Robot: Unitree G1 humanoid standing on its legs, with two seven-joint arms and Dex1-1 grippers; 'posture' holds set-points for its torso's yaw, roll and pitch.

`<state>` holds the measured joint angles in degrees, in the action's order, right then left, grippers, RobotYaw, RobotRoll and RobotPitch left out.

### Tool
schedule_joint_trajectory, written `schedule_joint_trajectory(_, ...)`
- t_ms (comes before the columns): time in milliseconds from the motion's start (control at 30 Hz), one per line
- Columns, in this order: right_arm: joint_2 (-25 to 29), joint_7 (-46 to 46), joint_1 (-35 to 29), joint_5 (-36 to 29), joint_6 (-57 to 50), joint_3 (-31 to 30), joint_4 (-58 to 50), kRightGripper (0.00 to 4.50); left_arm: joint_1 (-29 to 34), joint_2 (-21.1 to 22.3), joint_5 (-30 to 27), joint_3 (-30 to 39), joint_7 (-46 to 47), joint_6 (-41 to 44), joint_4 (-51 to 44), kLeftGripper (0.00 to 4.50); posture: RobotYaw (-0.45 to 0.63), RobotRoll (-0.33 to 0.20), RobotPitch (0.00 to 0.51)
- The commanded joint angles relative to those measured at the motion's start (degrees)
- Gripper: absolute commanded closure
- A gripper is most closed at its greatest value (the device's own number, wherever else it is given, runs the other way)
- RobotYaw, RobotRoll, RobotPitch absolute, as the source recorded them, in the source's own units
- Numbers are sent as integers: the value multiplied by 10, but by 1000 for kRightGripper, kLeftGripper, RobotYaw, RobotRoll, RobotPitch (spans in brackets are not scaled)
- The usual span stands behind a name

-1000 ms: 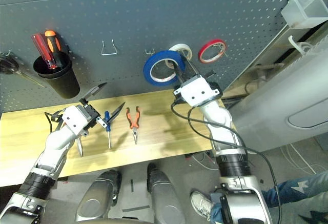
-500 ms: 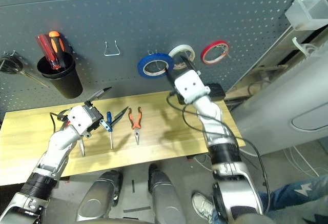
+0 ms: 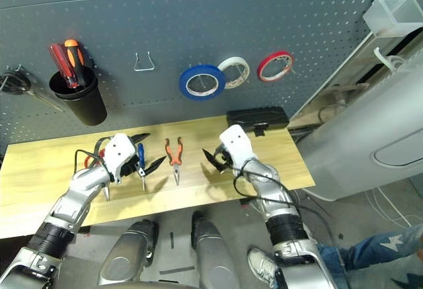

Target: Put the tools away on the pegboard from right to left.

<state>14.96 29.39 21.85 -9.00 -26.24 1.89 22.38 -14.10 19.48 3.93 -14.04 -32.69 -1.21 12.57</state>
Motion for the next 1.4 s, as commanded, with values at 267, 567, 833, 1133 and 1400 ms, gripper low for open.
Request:
schedule_joint_trajectory(267,-74,-50,116,-4,-74,-2,177,28,10,16,32,-18,-11,-12,14,0,211,0,232)
schedule_joint_trajectory(567,-104,-77,185,10,-59,-9,284,28,60,28,31,-1,4,21,-61,0,293,0,269)
schedule_joint_trajectory(833,-107,-87,207,39,-89,-35,300,28,102,32,31,9,23,46,-98,0,319,0,278)
schedule_joint_trajectory(1133,-107,-99,249,83,-131,-68,338,28,100,20,33,12,46,48,-89,0,325,0,264)
schedule_joint_trajectory(1400,-116,-85,281,106,-166,-88,385,28,94,12,34,10,51,43,-72,0,316,0,242)
